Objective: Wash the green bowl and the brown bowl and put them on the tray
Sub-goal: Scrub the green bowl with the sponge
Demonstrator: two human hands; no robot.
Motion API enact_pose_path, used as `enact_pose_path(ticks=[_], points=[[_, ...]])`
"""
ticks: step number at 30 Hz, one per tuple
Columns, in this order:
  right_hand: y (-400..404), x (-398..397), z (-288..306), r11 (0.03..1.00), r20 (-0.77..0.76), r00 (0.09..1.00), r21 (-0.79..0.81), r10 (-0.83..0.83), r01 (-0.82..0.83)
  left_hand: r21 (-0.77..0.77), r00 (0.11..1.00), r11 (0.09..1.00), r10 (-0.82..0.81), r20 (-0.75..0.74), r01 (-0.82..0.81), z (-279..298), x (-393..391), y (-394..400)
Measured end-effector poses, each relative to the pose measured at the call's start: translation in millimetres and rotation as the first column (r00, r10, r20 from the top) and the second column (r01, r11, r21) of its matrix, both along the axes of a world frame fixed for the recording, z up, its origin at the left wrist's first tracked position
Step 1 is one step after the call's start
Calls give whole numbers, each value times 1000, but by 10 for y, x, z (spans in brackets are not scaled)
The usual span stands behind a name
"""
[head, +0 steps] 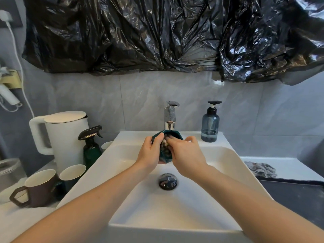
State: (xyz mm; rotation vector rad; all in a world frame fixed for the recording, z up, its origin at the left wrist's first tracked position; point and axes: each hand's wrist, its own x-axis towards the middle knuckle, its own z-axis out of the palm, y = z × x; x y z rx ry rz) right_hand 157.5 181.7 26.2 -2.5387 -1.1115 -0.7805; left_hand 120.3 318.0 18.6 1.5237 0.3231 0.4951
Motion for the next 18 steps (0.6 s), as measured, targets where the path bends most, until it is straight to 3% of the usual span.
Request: enact_pose_path(ticks=[7,10,14,18], points=[[25,-133,109,986,14,991,-101,-130,131,100,999,994,43,2,-43,4,-8,-25],[36,-158,64,997,-40,998,-58,-47,45,131,999,990,51,-3,-50,-13,-4,12],[45,-91,-51,971,-91,974,137,208,-195,49,1000,999,18,-17,-17,-11,8,63],[0,-7,-31,957,-97,959,139,268,-253,31,999,998,-46,-13,47,-37,-1,34]])
